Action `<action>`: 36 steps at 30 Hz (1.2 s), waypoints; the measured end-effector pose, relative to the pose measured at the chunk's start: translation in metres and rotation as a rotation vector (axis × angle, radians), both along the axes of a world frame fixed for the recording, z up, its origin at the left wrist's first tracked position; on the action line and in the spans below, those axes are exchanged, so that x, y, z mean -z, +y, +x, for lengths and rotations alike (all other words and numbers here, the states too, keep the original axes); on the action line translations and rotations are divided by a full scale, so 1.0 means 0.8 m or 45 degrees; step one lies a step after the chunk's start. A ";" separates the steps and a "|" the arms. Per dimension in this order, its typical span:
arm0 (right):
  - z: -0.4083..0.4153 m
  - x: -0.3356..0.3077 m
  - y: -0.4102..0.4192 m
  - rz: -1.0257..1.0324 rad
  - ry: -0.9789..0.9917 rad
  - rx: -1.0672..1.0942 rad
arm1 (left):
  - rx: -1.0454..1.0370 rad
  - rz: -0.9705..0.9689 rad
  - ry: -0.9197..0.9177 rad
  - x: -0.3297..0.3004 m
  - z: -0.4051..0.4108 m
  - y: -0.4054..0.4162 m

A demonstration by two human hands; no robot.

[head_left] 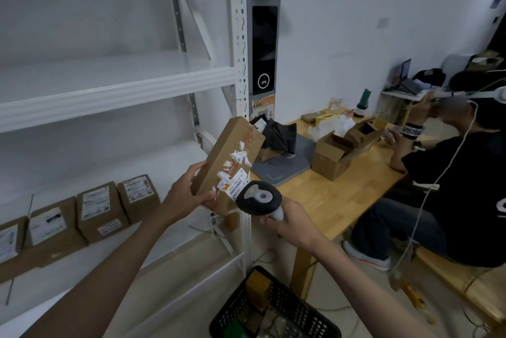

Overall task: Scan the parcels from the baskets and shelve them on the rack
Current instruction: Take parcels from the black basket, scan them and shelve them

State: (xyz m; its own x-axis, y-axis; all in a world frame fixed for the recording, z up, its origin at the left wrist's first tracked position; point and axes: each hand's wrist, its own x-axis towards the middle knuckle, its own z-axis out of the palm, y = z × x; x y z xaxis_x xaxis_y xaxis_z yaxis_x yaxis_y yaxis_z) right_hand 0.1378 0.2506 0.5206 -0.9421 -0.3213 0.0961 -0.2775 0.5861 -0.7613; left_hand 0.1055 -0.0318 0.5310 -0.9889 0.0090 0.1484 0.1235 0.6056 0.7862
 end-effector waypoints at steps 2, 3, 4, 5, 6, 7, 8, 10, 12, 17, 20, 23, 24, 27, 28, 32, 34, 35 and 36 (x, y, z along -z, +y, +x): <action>-0.003 0.004 -0.002 -0.080 -0.044 -0.013 | -0.021 0.028 -0.024 0.004 0.007 0.000; -0.005 0.007 -0.004 -0.130 -0.075 -0.014 | -0.031 0.055 -0.039 0.007 0.011 -0.001; -0.007 0.010 -0.007 -0.181 -0.110 -0.007 | -0.049 0.094 -0.062 0.010 0.016 -0.003; -0.010 0.013 -0.012 -0.229 -0.145 0.011 | -0.079 0.144 -0.097 0.015 0.021 -0.004; -0.012 0.017 -0.018 -0.275 -0.176 0.032 | -0.121 0.202 -0.140 0.020 0.025 -0.005; -0.016 0.020 -0.025 -0.327 -0.208 0.048 | -0.165 0.272 -0.185 0.025 0.029 -0.007; -0.019 0.024 -0.034 -0.389 -0.247 0.057 | -0.208 0.356 -0.228 0.031 0.033 -0.009; -0.029 0.032 -0.056 -0.515 -0.334 0.072 | -0.288 0.551 -0.296 0.043 0.038 -0.014; -0.040 0.039 -0.081 -0.542 -0.398 0.103 | -0.367 0.729 -0.343 0.054 0.039 -0.020; -0.070 0.058 -0.148 -0.619 -0.532 0.104 | -0.473 1.061 -0.388 0.079 0.026 -0.038; -0.088 0.067 -0.187 -0.627 -0.530 0.127 | -0.515 1.112 -0.394 0.086 0.006 -0.055; -0.111 0.077 -0.223 -0.716 -0.611 0.220 | -0.492 1.158 -0.440 0.091 -0.020 -0.078; -0.118 0.079 -0.233 -0.784 -0.672 0.249 | -0.487 1.162 -0.451 0.093 -0.030 -0.087; -0.144 0.088 -0.261 -0.984 -0.818 0.314 | -0.487 1.134 -0.475 0.102 -0.060 -0.111; -0.152 0.092 -0.270 -1.043 -0.842 0.328 | -0.486 1.107 -0.481 0.106 -0.071 -0.119; -0.191 0.104 -0.310 -1.157 -0.868 0.472 | -0.484 0.928 -0.515 0.117 -0.114 -0.149; -0.213 0.113 -0.328 -1.127 -0.887 0.563 | -0.482 0.692 -0.482 0.124 -0.136 -0.164; -0.223 0.120 -0.336 -1.106 -0.894 0.601 | -0.477 0.519 -0.423 0.128 -0.146 -0.172; -0.233 0.127 -0.343 -1.084 -0.897 0.632 | -0.469 0.326 -0.348 0.133 -0.155 -0.180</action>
